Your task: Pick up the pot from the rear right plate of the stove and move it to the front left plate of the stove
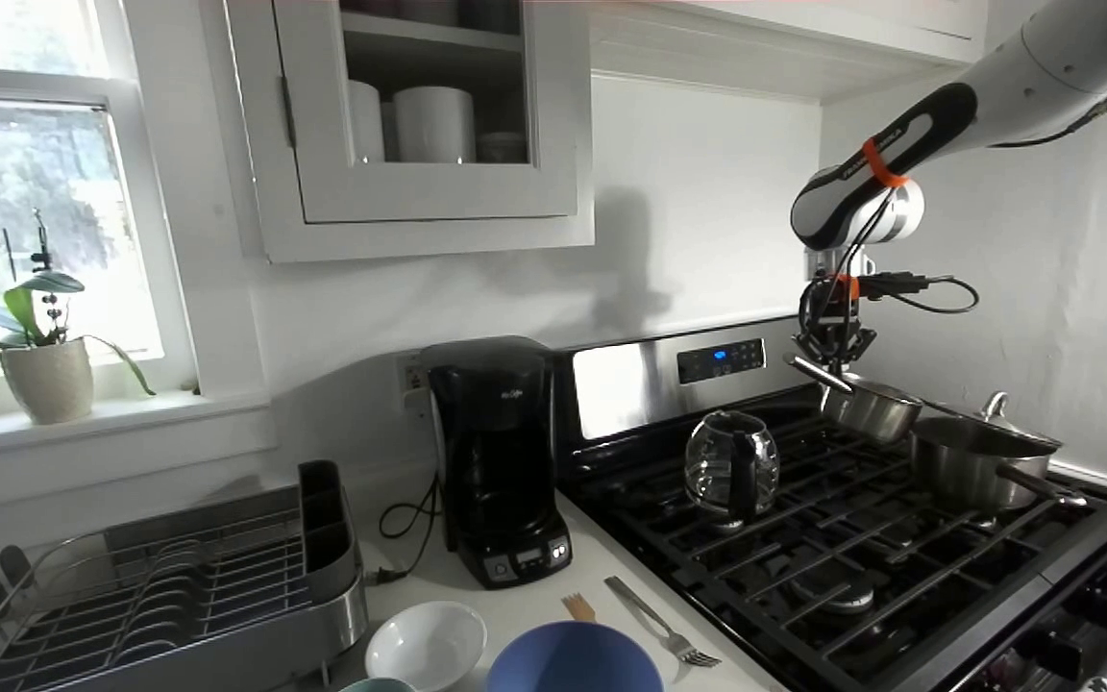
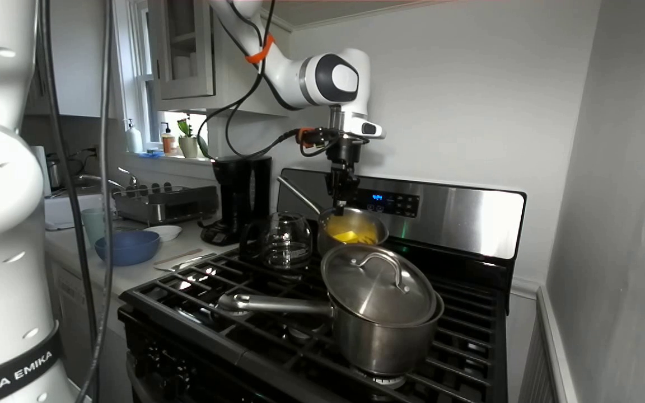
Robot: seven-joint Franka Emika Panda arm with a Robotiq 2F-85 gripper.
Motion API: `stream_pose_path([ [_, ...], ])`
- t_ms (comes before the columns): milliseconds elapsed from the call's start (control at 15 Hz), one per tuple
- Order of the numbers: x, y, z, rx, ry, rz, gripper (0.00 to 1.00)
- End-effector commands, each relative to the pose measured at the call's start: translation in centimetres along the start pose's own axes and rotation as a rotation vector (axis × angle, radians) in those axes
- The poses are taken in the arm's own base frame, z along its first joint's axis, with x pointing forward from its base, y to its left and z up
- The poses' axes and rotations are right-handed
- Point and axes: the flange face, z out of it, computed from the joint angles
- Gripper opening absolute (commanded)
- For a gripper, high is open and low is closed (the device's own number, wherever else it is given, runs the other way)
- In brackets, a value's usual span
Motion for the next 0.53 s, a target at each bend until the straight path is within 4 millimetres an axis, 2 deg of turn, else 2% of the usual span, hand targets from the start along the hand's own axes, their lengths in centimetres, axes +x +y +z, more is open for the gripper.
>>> stream_pose_path([
  [0, 0.3, 0.7, -0.7, 0.029, 0.016, -0.019, 0.04],
  [467, 0.9, 0.2, 0.9, 0.111, -0.024, -0.086, 0.04],
])
